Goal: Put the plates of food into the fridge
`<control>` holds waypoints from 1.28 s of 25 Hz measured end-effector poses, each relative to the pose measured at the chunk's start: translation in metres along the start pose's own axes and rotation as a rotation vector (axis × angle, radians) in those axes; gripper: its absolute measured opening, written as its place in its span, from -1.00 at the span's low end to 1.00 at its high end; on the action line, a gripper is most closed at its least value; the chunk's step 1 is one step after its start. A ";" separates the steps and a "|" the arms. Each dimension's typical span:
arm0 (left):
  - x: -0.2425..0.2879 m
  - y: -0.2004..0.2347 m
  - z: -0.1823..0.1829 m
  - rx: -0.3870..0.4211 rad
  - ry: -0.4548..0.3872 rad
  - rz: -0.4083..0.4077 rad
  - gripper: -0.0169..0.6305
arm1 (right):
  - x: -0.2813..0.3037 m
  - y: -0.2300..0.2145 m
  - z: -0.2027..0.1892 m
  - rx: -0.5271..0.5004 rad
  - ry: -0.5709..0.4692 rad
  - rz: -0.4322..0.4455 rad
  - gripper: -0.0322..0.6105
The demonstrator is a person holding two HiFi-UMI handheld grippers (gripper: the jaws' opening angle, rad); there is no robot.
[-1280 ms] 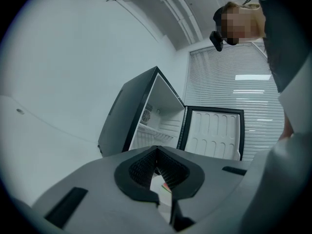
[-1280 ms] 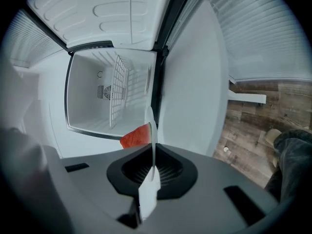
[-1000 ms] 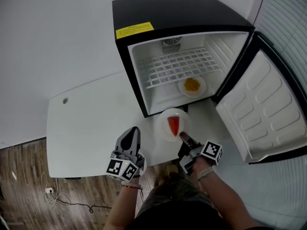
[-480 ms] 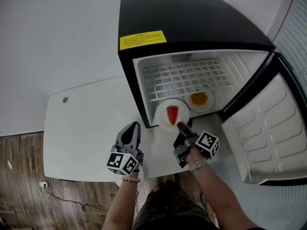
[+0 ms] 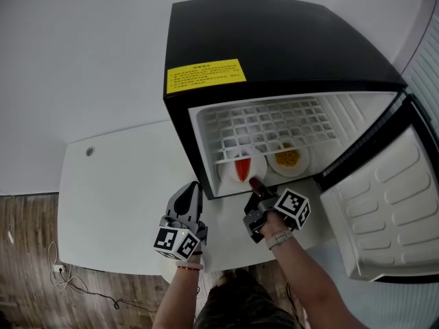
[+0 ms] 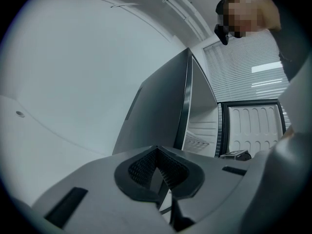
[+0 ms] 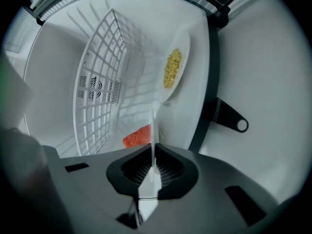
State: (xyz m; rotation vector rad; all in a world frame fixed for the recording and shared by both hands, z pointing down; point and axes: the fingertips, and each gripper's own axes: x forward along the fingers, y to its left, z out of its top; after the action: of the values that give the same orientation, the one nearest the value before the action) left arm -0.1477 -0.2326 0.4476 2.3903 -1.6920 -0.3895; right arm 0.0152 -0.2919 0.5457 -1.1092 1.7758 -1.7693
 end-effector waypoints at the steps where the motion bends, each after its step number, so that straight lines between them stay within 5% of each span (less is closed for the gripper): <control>1: 0.000 0.000 -0.001 -0.003 0.000 0.001 -0.93 | 0.002 0.000 0.001 -0.005 0.002 -0.008 -0.86; 5: 0.000 0.003 -0.001 -0.014 -0.001 0.014 -0.93 | 0.007 -0.003 0.003 -0.074 0.021 -0.076 -0.86; 16: -0.001 0.006 -0.002 -0.026 -0.003 0.004 -0.93 | 0.014 -0.002 0.014 -0.490 0.038 -0.312 -0.70; 21: -0.002 0.009 0.000 -0.034 -0.001 0.008 -0.93 | 0.015 -0.002 0.011 -0.350 0.076 -0.305 -0.69; 25: -0.003 0.012 0.001 -0.044 -0.005 0.012 -0.93 | 0.018 0.005 0.007 -0.234 0.149 -0.262 -0.50; 32: -0.005 0.012 0.004 -0.060 -0.010 0.014 -0.93 | 0.012 0.009 0.008 -0.478 0.172 -0.300 -0.17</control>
State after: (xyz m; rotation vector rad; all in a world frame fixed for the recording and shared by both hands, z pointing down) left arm -0.1616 -0.2319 0.4479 2.3368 -1.6765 -0.4447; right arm 0.0118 -0.3072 0.5394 -1.5145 2.3208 -1.6840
